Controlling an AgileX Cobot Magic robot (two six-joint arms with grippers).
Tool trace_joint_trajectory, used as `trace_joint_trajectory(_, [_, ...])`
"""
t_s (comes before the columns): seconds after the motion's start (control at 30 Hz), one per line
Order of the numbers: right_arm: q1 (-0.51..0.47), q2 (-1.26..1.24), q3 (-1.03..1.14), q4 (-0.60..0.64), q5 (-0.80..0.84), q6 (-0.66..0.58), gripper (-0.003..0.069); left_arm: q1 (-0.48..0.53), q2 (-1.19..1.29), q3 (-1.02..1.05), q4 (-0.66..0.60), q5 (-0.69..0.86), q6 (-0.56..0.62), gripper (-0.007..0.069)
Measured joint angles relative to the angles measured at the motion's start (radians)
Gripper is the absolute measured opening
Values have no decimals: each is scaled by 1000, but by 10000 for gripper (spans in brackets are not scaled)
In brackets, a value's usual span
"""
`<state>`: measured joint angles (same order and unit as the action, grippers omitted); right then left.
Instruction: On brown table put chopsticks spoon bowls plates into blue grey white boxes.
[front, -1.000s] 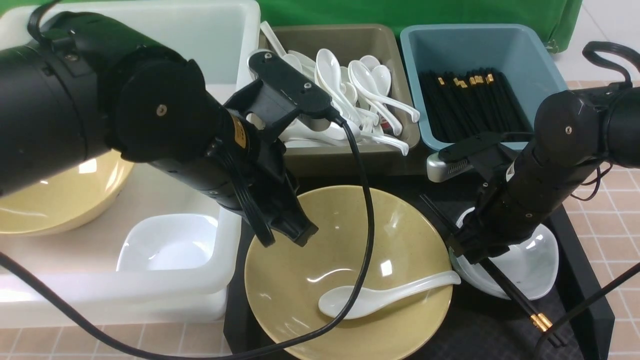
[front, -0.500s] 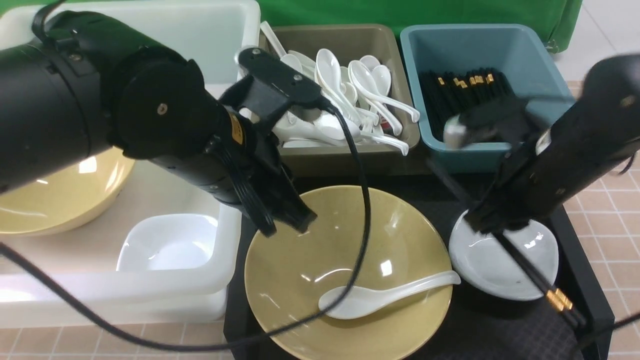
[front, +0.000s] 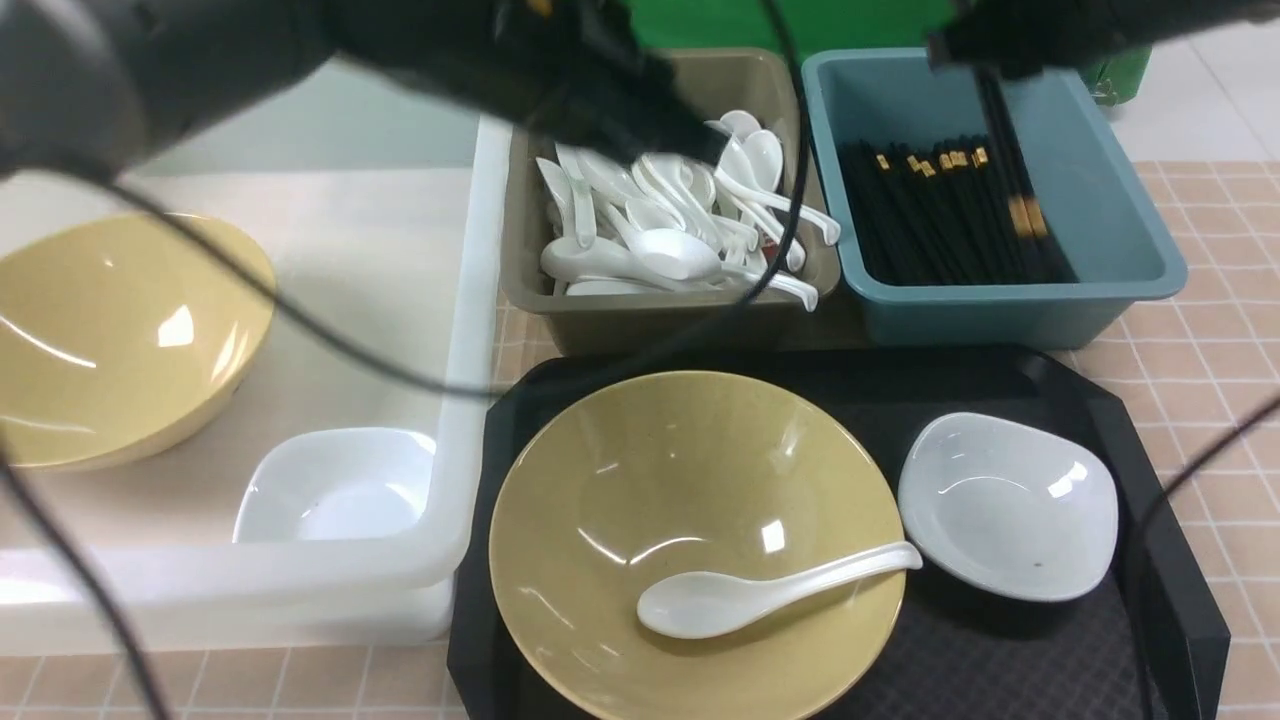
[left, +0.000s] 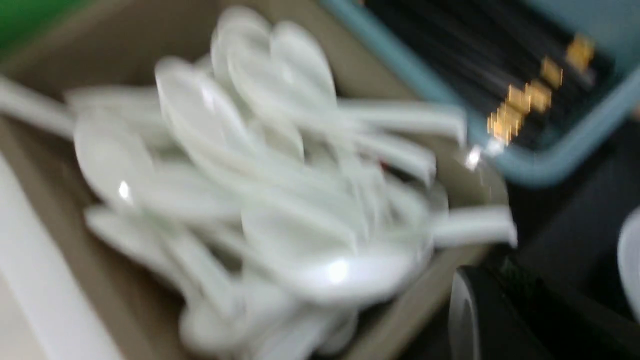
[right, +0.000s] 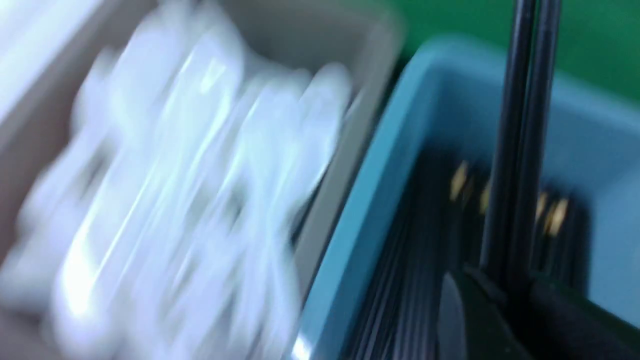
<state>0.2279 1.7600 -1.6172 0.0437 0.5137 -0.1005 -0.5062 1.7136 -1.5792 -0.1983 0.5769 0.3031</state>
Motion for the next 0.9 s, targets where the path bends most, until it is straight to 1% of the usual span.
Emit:
trace_joint_trajectory(0.07, [-18,72,-63,0,-49,28,150,0,47,-78,-7,-8,4,1])
trace_joint_trajectory(0.1, [-34,149,-128,-1,-86,52,150,0,81,-126,-11,-9,9,1])
trace_joint_trajectory(0.13, [-38,179,-151,-1,-94,58,150,0,91,-138,-11,-9,9,1])
trace_joint_trajectory(0.2, [-44,214,-179,-1,-97,74,150,0,102,-146,-11,-5,12,1])
trace_joint_trajectory(0.3, [-63,303,-244,-1,-42,82,157,0,109,-151,-7,31,12,1])
trace_joint_trajectory(0.4, [-82,354,-280,0,71,88,226,4,107,-152,17,91,13,1])
trace_joint_trajectory(0.47, [-87,354,-292,3,152,79,307,12,95,-152,19,144,12,1])
trace_joint_trajectory(0.5, [-87,348,-304,4,200,54,356,20,87,-152,21,174,12,1])
trace_joint_trajectory(0.57, [-86,326,-326,15,279,-3,420,37,60,-150,23,234,12,1])
trace_joint_trajectory(0.63, [-80,297,-350,22,357,-68,469,65,15,-127,23,278,8,1])
trace_joint_trajectory(0.67, [-79,293,-356,22,374,-74,472,69,10,-123,23,278,8,1])
trace_joint_trajectory(0.7, [-71,264,-368,22,424,-118,487,92,-31,-87,23,300,8,1])
trace_joint_trajectory(0.73, [-67,249,-373,23,448,-131,492,98,-44,-75,23,303,8,1])
trace_joint_trajectory(0.8, [-32,182,-384,32,575,-232,501,144,-142,40,15,314,9,1])
trace_joint_trajectory(0.83, [-19,165,-385,37,627,-258,502,158,-180,90,15,314,13,1])
trace_joint_trajectory(0.87, [-15,157,-385,41,637,-265,502,160,-188,100,15,314,12,1])
trace_joint_trajectory(0.9, [14,132,-379,53,690,-310,502,175,-250,188,14,310,22,1])
